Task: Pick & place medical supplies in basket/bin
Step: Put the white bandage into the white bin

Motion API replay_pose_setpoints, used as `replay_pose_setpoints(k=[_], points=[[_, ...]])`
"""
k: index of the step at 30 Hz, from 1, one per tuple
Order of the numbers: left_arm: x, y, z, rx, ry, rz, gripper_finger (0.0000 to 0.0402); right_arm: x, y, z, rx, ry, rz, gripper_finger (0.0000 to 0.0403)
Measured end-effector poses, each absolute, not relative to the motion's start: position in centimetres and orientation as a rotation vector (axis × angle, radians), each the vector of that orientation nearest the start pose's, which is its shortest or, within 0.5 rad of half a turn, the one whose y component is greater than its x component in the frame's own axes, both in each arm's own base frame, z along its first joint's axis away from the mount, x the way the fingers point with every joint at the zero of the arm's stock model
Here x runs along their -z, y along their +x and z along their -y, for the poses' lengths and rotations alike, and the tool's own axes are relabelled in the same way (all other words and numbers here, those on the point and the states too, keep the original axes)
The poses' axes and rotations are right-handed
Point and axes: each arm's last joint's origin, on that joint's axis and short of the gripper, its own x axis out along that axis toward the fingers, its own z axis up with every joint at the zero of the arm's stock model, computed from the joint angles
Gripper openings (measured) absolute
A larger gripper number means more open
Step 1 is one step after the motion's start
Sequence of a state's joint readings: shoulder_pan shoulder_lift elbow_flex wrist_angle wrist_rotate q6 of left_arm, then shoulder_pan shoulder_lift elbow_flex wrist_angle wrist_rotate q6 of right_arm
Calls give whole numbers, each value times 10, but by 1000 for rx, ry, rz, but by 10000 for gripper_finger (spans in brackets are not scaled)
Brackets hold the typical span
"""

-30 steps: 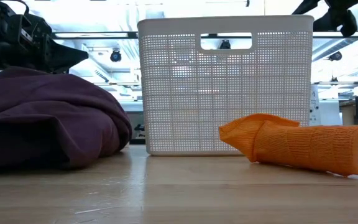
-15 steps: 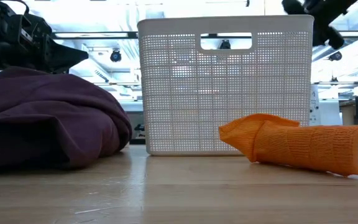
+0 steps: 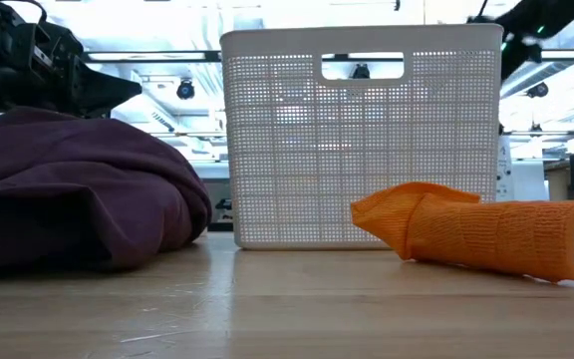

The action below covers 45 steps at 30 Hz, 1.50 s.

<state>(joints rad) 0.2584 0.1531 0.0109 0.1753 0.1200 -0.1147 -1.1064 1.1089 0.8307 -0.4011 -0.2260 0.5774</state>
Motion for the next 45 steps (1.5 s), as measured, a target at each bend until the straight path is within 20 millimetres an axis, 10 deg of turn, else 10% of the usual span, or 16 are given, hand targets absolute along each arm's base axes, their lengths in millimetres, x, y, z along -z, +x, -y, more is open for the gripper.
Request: replay_pose_setpoints(k=[23,45], points=[[-172,104,-24,-137,-108,41,1,-172,122,254,1155,1107,-650,250],[-172,104,-24,-137,-108,40,1,-150,138,260,1164,1181,-630,219]])
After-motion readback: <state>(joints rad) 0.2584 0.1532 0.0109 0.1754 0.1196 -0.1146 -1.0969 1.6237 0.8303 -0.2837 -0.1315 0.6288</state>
